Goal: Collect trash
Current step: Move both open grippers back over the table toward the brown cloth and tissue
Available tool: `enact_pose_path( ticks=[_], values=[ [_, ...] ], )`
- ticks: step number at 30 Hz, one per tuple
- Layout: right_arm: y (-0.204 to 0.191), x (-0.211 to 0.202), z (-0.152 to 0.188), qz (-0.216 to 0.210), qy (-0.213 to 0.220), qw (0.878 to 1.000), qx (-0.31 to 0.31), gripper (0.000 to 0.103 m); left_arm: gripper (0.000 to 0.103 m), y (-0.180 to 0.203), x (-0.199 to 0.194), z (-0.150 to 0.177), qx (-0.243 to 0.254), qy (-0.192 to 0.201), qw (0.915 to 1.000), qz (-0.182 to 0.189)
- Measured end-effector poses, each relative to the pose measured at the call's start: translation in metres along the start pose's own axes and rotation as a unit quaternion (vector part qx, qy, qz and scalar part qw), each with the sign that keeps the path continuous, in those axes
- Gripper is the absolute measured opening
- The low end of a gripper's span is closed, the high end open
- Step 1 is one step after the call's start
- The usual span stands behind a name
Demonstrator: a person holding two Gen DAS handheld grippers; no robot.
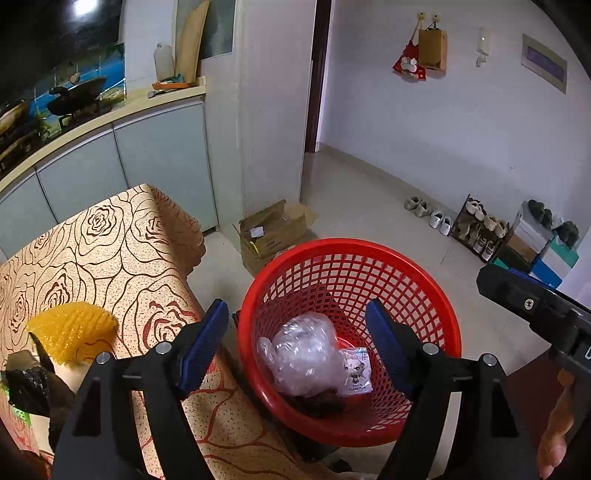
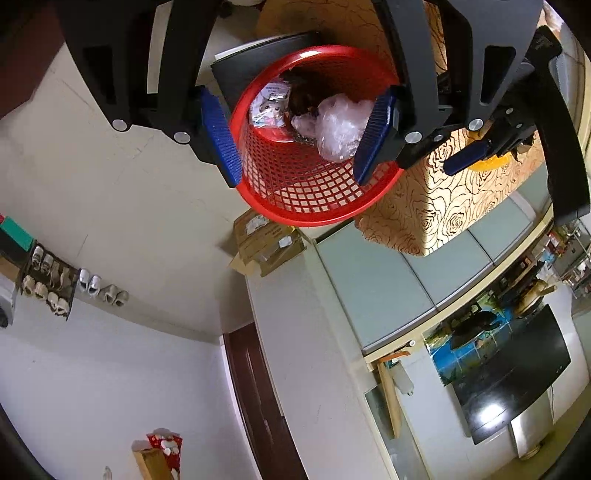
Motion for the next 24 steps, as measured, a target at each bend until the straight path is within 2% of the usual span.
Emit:
enact_pose_path(
  ticks=[12,24],
  values=[
    [-0.009,-0.022,0.006,0.026,0.025,0.999,-0.021,0.061,0.079,-0.014,-0.044,0.0,-0.016,0.034,0.9992,-0.012],
    [-0.04,-0.044,0.02,0.017,0.043,0.997,-0.056,0.062,0.08,-0.043,-0.106,0.008,-0.033,0.079,0.9953,-0.045]
  ],
)
Point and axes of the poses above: each gripper's, at about its wrist camera, not at the fingertips, and x roughly the way its jaws point, y to its right, z to its underside, the point moved 1 cm from there along x, roughly the way its jaws point, and after that the axes turned 1 degree about z, right-handed, at the moved point
